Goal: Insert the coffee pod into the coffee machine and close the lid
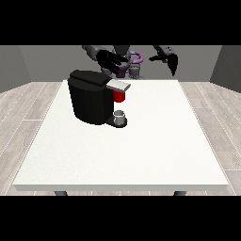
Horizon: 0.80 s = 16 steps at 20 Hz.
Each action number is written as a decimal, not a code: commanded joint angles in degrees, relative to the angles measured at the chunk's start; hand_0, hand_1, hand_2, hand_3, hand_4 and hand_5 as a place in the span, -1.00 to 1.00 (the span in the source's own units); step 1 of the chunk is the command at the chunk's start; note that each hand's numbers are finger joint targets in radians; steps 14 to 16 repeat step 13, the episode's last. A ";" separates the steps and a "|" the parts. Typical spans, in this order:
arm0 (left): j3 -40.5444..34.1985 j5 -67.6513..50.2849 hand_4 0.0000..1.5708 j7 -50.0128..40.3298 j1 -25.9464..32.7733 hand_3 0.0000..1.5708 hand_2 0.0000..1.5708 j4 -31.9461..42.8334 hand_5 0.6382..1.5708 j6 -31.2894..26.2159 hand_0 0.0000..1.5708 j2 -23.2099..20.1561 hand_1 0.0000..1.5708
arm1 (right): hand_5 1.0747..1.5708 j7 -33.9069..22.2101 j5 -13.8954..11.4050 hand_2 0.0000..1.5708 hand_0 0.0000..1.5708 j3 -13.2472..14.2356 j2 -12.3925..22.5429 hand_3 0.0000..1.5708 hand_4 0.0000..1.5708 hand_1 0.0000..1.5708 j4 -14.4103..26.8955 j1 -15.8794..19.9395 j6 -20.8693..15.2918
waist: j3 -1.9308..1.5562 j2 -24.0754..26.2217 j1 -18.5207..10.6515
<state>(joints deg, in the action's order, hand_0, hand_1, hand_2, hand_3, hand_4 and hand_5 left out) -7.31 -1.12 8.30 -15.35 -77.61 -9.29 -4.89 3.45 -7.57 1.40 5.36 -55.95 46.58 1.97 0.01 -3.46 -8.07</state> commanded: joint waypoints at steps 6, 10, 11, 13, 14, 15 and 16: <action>1.80 -0.13 -0.76 2.04 3.97 -1.00 -1.00 0.62 1.00 -0.32 -1.00 1.94 -1.00 | 1.00 3.58 3.70 -1.00 -1.00 -6.67 -5.23 -1.00 -0.67 -1.00 -4.56 -6.58 -0.03 | -0.01 5.50 1.60; -2.48 -1.34 -0.76 6.07 5.11 -1.00 -1.00 5.44 1.00 -1.20 -1.00 -1.16 -1.00 | 1.00 6.46 10.71 -1.00 -1.00 -8.90 -5.31 -1.00 -0.64 -1.00 -9.38 -14.82 1.43 | 0.00 5.59 6.38; -3.31 -1.00 -0.76 3.41 4.99 -1.00 -1.00 5.62 1.00 0.86 -1.00 -1.23 -1.00 | 1.00 5.99 12.05 -1.00 -1.00 -11.17 -5.32 -1.00 -0.64 -1.00 -11.12 -19.06 2.89 | -0.01 9.38 8.94; -1.14 -1.69 -0.76 1.69 6.26 -1.00 -1.00 2.18 1.00 -0.73 -1.00 -0.30 -1.00 | 1.00 8.05 10.49 -1.00 -1.00 -10.10 -5.33 -1.00 -0.80 -1.00 -9.61 -22.09 -3.17 | -0.03 8.98 5.82; -1.14 -1.69 -0.76 1.69 6.26 -1.00 -1.00 2.18 1.00 -0.73 -1.00 -0.30 -1.00 | 1.00 8.05 10.49 -1.00 -1.00 -10.10 -5.33 -1.00 -0.80 -1.00 -9.61 -22.09 -3.17 | -0.03 8.98 5.82; -1.14 -1.69 -0.76 1.69 6.26 -1.00 -1.00 2.18 1.00 -0.73 -1.00 -0.30 -1.00 | 1.00 8.05 10.49 -1.00 -1.00 -10.10 -5.33 -1.00 -0.80 -1.00 -9.61 -22.09 -3.17 | -0.03 8.98 5.82; -1.14 -1.69 -0.76 1.69 6.26 -1.00 -1.00 2.18 1.00 -0.73 -1.00 -0.30 -1.00 | 1.00 8.05 10.49 -1.00 -1.00 -10.10 -5.33 -1.00 -0.80 -1.00 -9.61 -22.09 -3.17 | -0.03 8.98 5.82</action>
